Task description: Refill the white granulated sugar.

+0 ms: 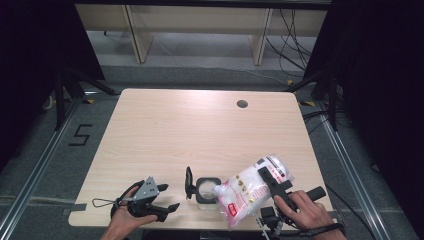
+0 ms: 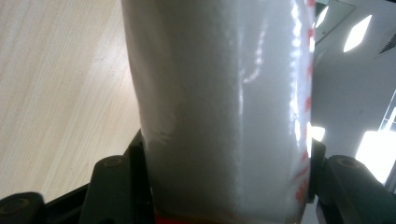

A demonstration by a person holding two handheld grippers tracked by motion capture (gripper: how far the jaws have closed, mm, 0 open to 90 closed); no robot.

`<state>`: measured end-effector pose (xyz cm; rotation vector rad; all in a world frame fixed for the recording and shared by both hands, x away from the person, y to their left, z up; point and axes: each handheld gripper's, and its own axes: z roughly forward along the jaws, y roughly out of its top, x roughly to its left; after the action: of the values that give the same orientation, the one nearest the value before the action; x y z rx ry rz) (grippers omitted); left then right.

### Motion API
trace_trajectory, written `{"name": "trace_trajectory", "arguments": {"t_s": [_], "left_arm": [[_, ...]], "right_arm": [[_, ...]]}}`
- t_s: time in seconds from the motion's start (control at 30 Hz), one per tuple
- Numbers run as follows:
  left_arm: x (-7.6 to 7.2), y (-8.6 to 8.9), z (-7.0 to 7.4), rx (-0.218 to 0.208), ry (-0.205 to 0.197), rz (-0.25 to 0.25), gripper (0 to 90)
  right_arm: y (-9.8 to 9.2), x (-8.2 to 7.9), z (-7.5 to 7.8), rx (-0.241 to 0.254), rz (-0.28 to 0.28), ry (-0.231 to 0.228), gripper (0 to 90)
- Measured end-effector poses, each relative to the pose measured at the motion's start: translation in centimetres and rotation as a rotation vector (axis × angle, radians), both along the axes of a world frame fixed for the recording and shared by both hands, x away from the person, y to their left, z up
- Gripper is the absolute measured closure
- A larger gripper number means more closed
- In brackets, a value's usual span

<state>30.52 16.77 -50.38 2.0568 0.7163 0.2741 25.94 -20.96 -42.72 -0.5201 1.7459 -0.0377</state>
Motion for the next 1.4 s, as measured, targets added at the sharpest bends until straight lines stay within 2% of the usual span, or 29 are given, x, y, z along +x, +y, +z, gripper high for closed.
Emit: {"name": "trace_trajectory", "arguments": {"t_s": [0.07,0.1,0.17,0.27,0.33,0.37,0.47,0.73,0.77,0.87,0.93,1.2,1.23,1.3,1.33,1.4], "left_arm": [[0.01,0.00,-0.01,0.000,-0.001,0.001,24.1],[0.07,0.12,0.09,0.024,-0.005,-0.003,24.1],[0.07,0.12,0.07,0.025,-0.008,-0.004,24.1],[-0.03,0.01,0.08,0.001,0.006,0.003,24.1],[0.03,0.05,0.03,0.005,-0.002,-0.002,24.1],[0.05,0.12,0.07,0.026,-0.005,-0.003,24.1],[-0.03,-0.01,0.06,-0.008,0.004,0.005,24.1],[0.06,0.12,0.10,0.001,-0.009,-0.002,24.1],[0.05,0.12,0.09,-0.001,-0.006,0.003,24.1],[0.07,0.08,0.08,-0.006,-0.010,-0.002,24.1],[0.03,0.05,0.06,-0.011,-0.004,0.005,24.1],[-0.02,0.03,0.05,-0.012,0.001,0.008,24.1],[-0.01,0.03,0.05,-0.014,0.001,0.009,24.1],[-0.02,0.01,0.04,-0.016,0.000,0.011,24.1],[-0.01,0.02,0.06,-0.014,0.001,0.009,24.1],[-0.01,0.02,0.05,-0.012,0.001,0.008,24.1]], "right_arm": [[-0.03,0.03,-0.12,0.020,0.000,-0.006,43.4],[-0.04,0.01,-0.16,0.021,-0.004,-0.005,43.4],[-0.06,0.00,-0.14,0.015,-0.005,-0.005,43.4],[-0.12,0.03,-0.13,0.018,-0.006,-0.005,43.4],[-0.11,0.05,-0.06,0.011,-0.002,-0.007,43.4],[-0.12,0.05,-0.05,0.010,-0.001,-0.007,43.4],[-0.14,0.06,0.01,0.010,0.000,-0.010,43.4],[-0.32,0.02,-0.13,0.030,-0.011,-0.004,43.4],[-0.26,0.02,0.01,0.016,-0.009,-0.007,43.4],[-0.27,0.07,-0.01,0.016,0.001,-0.011,43.4],[-0.34,0.02,-0.14,0.030,-0.009,-0.003,43.4],[-0.29,0.02,0.28,0.001,0.010,-0.023,43.5],[-0.35,0.00,0.25,0.012,0.007,-0.024,43.4],[-0.40,-0.02,0.20,0.014,-0.001,-0.018,43.4],[-0.34,0.02,0.33,0.000,0.011,-0.024,43.4],[-0.40,0.04,0.24,0.009,0.007,-0.020,43.4]]}}
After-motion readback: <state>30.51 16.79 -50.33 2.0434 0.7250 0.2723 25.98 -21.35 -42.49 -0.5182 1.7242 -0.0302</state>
